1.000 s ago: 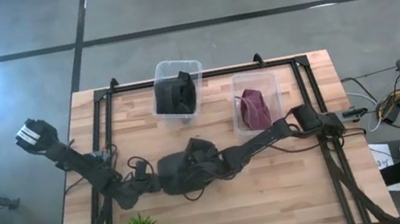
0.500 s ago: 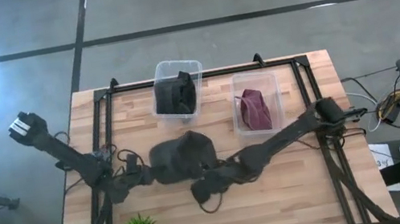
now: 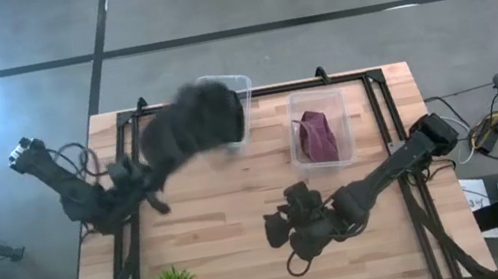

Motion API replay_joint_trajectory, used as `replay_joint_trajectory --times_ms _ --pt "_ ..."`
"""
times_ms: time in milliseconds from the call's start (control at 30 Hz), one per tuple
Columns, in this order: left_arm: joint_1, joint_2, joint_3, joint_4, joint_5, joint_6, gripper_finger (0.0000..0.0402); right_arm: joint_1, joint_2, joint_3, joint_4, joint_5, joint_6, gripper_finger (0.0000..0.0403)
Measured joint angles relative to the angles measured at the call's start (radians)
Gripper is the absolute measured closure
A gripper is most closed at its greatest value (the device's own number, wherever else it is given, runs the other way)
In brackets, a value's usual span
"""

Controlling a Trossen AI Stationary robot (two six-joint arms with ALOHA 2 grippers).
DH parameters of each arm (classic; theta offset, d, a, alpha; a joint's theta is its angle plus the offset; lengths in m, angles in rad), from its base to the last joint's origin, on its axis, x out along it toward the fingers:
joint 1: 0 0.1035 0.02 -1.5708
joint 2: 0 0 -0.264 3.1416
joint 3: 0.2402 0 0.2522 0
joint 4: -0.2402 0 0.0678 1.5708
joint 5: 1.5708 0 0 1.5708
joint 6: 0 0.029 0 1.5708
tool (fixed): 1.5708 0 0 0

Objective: Pick & Place hat
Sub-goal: Put the black cap into the left transparent bin

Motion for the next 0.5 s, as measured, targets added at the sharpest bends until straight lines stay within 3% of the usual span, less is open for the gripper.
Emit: replay_joint_trajectory --times_ms 67,133,267,333,500 --pt "0.044 0.014 0.048 -0.003 -0.068 0.150 0.0395 0.000 0.009 0.000 0.005 0.000 0.006 0.0156" --pt "0.105 0.027 0.081 -0.003 -0.069 0.243 0.0395 0.000 0.015 0.000 -0.001 0.000 0.015 0.0156" --pt "0.245 0.050 0.123 -0.056 -0.015 0.269 0.0395 0.000 0.022 0.000 -0.005 0.000 0.054 0.0156" --pt "0.315 0.064 0.145 -0.155 0.075 0.187 0.0395 0.001 0.022 0.000 -0.005 0.000 0.063 0.0156" --pt "0.551 0.146 0.187 -0.559 0.388 -0.200 0.0395 0.007 0.022 0.000 -0.005 0.000 0.086 0.0156"
